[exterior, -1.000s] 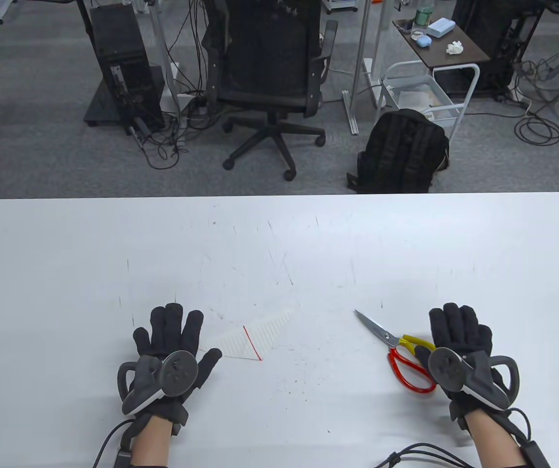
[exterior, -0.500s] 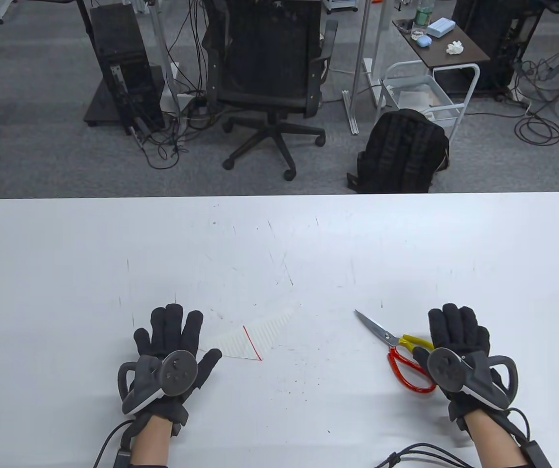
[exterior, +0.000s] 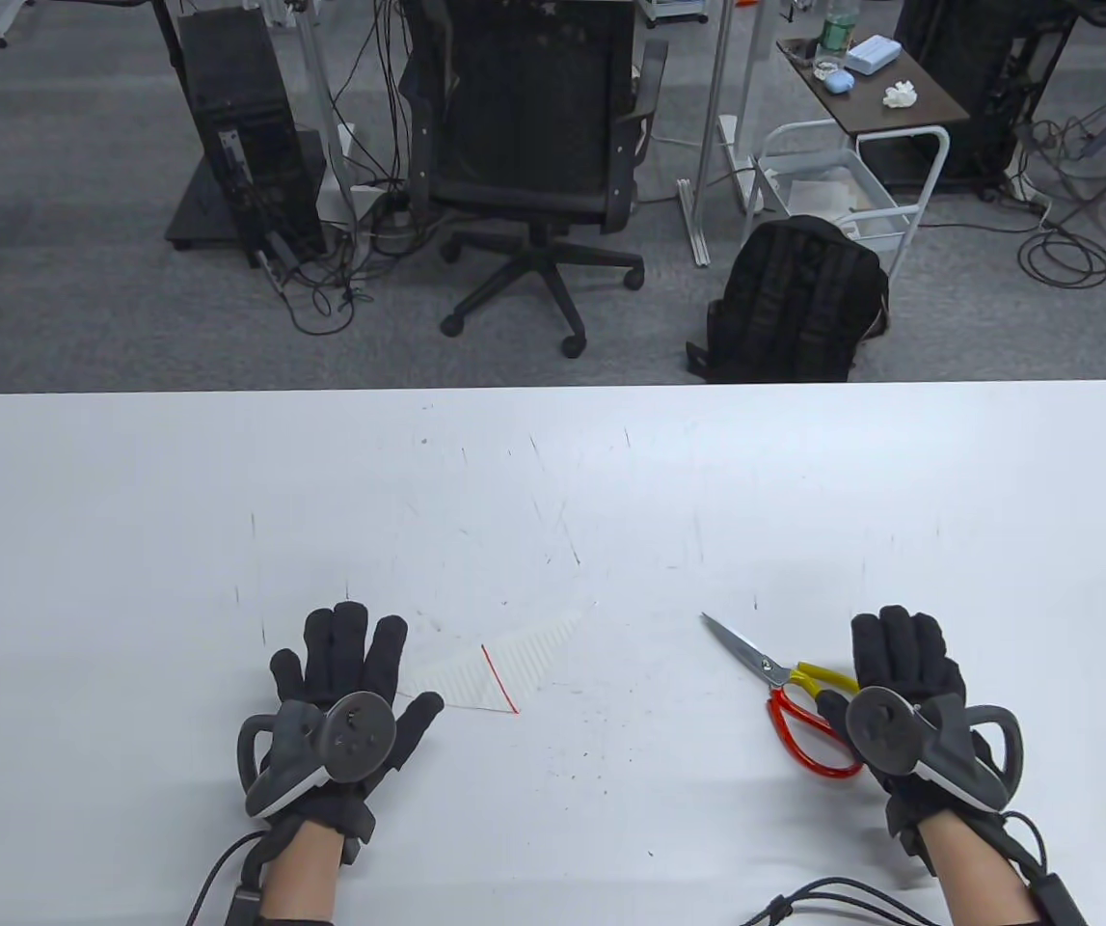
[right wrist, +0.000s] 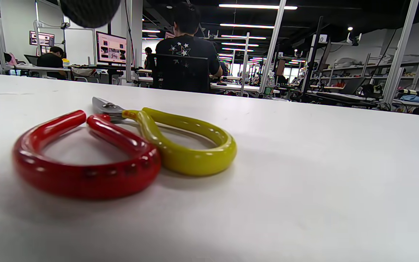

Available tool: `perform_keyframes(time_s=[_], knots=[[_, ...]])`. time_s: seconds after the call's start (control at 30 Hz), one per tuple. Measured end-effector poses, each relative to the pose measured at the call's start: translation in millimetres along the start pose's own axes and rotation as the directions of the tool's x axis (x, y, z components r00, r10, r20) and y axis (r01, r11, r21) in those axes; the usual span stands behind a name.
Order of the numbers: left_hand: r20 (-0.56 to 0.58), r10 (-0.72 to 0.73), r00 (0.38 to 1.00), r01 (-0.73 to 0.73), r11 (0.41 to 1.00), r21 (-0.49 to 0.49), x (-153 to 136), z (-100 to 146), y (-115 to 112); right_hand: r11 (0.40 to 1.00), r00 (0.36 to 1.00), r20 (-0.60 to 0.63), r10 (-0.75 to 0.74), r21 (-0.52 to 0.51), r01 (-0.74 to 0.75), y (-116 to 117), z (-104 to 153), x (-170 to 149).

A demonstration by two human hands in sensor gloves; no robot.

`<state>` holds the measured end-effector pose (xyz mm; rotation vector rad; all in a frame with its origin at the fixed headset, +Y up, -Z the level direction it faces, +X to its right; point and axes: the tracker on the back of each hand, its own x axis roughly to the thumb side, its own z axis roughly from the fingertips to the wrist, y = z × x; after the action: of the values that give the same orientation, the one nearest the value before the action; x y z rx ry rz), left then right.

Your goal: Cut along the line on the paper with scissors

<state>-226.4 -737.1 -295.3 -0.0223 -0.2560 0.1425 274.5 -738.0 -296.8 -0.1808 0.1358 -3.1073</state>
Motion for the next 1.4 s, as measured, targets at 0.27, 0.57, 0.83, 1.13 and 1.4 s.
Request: perform_keyframes(time_s=[0.27, 0.57, 0.83, 1.13, 1.4], knots=[[0.03, -0.035, 0.999, 0.037, 0.999, -0.036, 10, -3, -2, 0.998, 0.999, -0.022, -0.029, 0.064, 0.03, -15, -5, 2], [0.053, -0.065, 0.997, 0.067, 0.997, -0.043, 16, -5, -2, 0.958, 0.991, -0.073, -0.111, 0.259, 0.126, 4, -19, 12], [0.052, -0.049, 0.997, 0.051, 0.998, -0.039, 14, -4, -3, 0.951, 0.988, -0.118, -0.101, 0.279, 0.131, 22, -24, 9], [0.049, -0.053, 0.997, 0.054, 0.998, -0.024, 13, -3, -3, 0.904, 0.984, -0.18, -0.005, 0.419, 0.081, 35, -37, 21], [0.038, -0.047, 0.998, 0.048, 0.998, -0.042, 11, -3, -4, 0.942, 0.991, -0.07, 0.117, 0.323, -0.088, 33, -48, 28]])
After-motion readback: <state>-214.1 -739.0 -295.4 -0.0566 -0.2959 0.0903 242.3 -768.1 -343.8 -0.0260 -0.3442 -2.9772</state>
